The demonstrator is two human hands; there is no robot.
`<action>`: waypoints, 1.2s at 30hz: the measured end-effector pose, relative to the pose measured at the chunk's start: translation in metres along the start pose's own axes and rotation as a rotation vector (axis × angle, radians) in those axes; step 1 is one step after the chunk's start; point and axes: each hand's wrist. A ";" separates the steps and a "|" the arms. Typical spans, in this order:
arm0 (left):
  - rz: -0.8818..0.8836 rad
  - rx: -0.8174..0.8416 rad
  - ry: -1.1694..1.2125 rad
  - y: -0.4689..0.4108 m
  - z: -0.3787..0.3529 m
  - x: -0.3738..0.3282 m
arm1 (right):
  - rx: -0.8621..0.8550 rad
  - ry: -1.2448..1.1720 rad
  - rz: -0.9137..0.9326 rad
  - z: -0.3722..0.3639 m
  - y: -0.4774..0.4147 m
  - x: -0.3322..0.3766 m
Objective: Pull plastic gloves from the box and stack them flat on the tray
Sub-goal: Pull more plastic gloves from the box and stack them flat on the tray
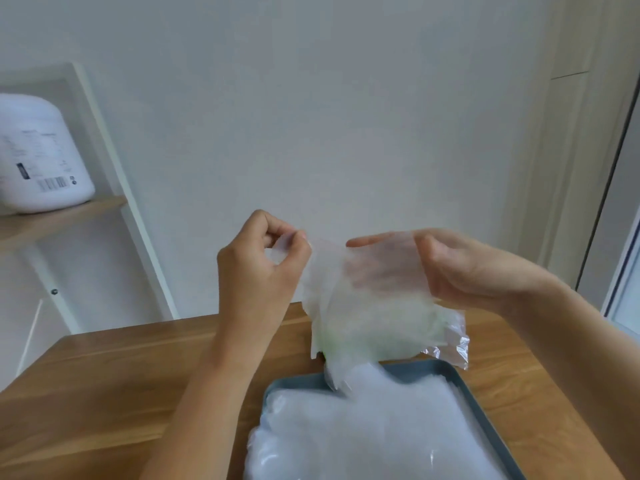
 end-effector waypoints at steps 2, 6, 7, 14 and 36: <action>0.022 0.018 0.000 0.000 0.009 -0.005 | -0.083 0.168 -0.066 -0.014 0.007 0.018; 0.091 0.051 -0.016 0.003 0.024 -0.014 | -0.252 0.388 -0.119 -0.039 0.013 0.036; 0.111 0.059 -0.014 0.004 0.027 -0.015 | -0.296 0.433 -0.105 -0.045 0.014 0.037; 0.384 0.205 0.256 0.010 0.051 -0.008 | -0.265 0.509 0.025 -0.084 0.018 0.038; 0.586 0.880 0.748 0.052 0.060 0.031 | -0.316 -0.017 -0.073 -0.057 0.049 0.030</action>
Point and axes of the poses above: each hand's wrist, its own y-axis away from the middle knuckle, its own z-axis out of the back of the hand, x = y × z, and after that the axes turned 5 degrees about -x, right-handed
